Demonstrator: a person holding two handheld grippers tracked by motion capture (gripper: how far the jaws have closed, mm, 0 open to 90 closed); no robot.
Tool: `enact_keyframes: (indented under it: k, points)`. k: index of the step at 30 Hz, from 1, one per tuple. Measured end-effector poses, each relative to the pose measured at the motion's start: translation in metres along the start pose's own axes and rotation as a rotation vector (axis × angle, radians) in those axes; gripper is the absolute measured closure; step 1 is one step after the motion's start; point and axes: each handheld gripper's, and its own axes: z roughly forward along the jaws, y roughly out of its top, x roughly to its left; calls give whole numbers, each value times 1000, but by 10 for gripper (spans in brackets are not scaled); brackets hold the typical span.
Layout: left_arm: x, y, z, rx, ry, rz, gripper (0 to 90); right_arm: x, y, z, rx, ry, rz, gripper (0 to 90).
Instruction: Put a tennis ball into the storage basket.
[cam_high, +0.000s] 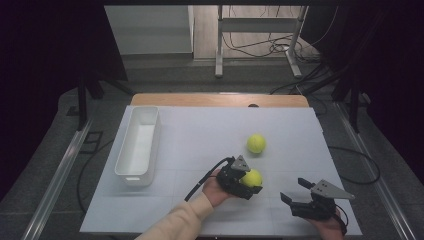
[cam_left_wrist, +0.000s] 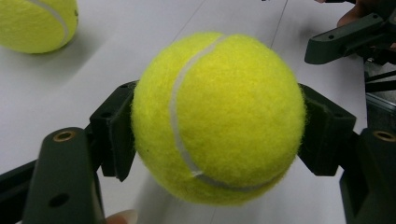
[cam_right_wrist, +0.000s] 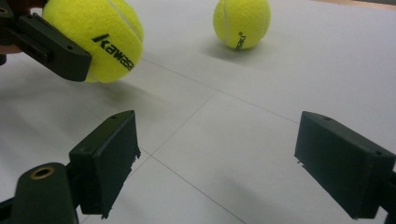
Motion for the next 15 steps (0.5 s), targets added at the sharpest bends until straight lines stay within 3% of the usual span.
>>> enact_keyframes:
  k: [15]
  points:
    - [0, -7, -22, -37, 5, -11, 265, 0, 0, 0, -2, -4, 0, 136]
